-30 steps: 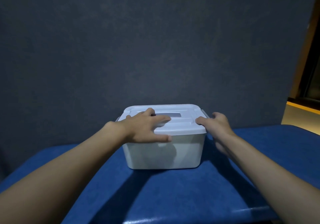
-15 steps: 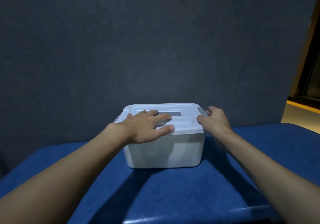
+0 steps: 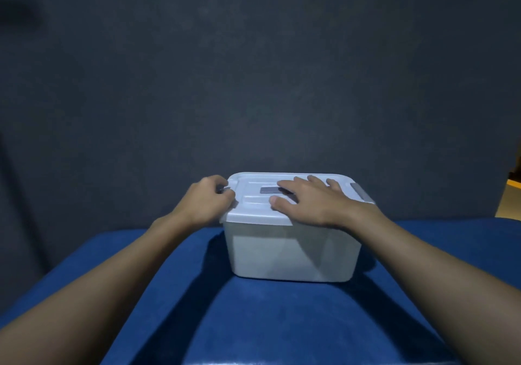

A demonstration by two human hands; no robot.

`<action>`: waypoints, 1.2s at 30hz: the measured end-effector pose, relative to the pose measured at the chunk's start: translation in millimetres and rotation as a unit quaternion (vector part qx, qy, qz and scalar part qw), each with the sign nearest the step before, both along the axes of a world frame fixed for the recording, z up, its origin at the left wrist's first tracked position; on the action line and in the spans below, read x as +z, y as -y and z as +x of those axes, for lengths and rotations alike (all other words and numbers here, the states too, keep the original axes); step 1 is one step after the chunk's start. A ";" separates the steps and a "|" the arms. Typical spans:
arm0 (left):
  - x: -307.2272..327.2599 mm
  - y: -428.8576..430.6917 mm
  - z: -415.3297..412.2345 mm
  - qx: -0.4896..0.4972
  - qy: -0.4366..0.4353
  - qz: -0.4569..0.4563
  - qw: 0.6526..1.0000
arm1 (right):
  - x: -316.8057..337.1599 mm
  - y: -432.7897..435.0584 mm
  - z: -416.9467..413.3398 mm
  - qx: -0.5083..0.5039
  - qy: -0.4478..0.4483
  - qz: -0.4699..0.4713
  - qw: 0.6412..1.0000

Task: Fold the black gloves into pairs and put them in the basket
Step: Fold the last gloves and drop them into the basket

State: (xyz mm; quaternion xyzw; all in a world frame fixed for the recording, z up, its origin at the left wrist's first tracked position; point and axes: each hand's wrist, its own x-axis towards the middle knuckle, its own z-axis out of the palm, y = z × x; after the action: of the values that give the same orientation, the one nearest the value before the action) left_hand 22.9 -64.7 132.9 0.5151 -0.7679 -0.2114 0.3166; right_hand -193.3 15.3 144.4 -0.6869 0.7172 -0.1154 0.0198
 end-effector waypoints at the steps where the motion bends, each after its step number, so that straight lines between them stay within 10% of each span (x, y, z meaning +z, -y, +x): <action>1: -1.6 0.1 2.1 0.005 -0.010 0.013 1.000 | 1.5 5.4 2.8 0.002 -0.003 0.023 1.000; 20: -21.3 5.5 -5.9 0.025 -0.273 0.141 0.951 | 6.4 39.5 9.8 0.037 -0.034 0.112 0.992; 36: -22.3 3.9 -10.0 0.073 -0.254 0.066 0.962 | 2.7 47.4 15.8 0.046 -0.033 0.094 0.994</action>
State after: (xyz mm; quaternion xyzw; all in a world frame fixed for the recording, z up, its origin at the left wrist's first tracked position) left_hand 12.9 -68.7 110.6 0.5193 -0.6065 -0.3619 0.4811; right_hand -177.5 -32.0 147.1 -0.7175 0.6930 -0.0241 0.0661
